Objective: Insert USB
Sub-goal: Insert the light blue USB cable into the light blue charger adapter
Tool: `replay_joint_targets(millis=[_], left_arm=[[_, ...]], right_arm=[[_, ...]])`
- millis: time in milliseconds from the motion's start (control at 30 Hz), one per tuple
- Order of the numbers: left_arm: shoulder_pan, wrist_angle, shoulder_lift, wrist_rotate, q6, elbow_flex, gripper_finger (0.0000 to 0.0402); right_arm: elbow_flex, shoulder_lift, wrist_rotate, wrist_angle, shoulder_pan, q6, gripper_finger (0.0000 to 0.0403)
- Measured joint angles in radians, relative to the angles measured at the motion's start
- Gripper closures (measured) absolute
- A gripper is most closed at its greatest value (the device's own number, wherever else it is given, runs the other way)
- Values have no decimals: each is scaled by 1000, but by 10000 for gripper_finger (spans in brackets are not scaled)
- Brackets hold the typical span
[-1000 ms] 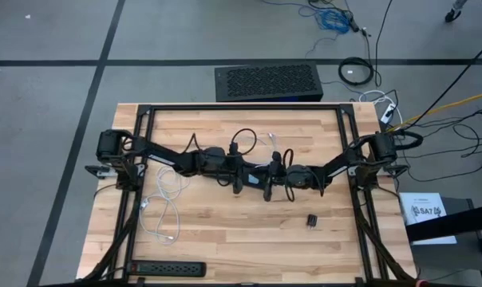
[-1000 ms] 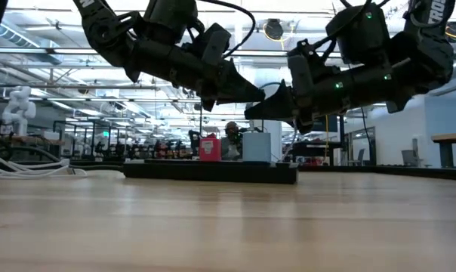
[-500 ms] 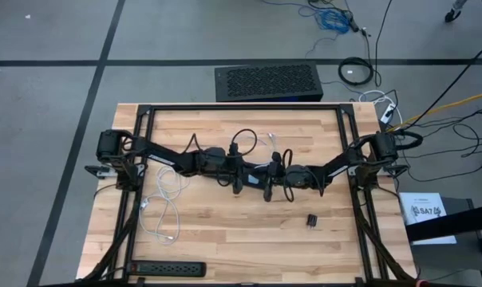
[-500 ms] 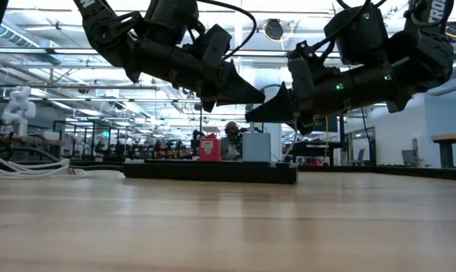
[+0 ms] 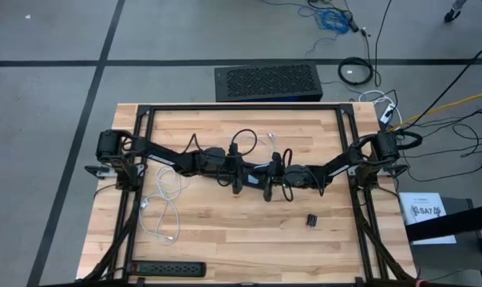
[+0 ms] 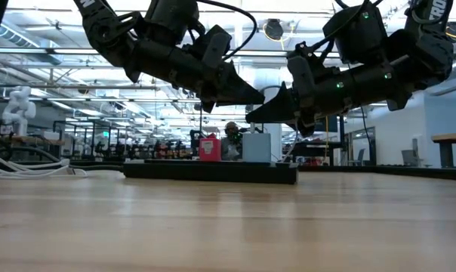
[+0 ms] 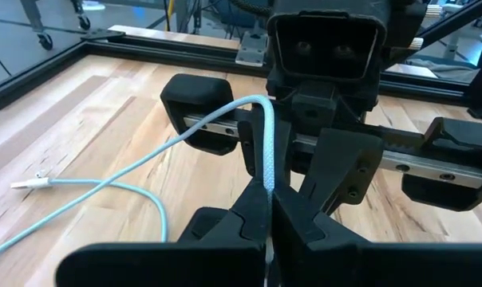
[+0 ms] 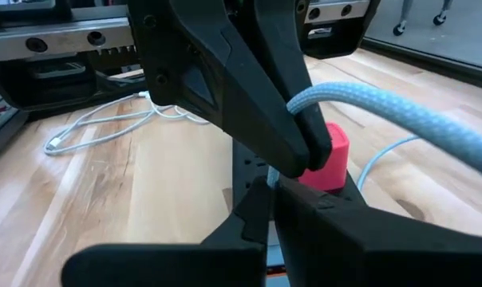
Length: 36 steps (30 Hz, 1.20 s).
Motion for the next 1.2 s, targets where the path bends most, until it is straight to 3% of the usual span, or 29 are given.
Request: replay_joint_targets(millis=[433,667,900,1067,1200], left_arm=[[-9,11,15,-5,-1,2,394],[-8,37,13,9,-27,10,343],[-6,19,6,34,-25,21,321],[29,-1,-72,83,-20,19,300],[71,-135,-170,81,10,19,285]], right_arm=[[2,0,-28,-9,-13,15,403],[3,0,-29,-9,-13,15,403],[4,0,-28,-14,-13,15,403],[4,0,-29,-14,-13,16,403],[4,-2,-29,-16,-13,16,403]])
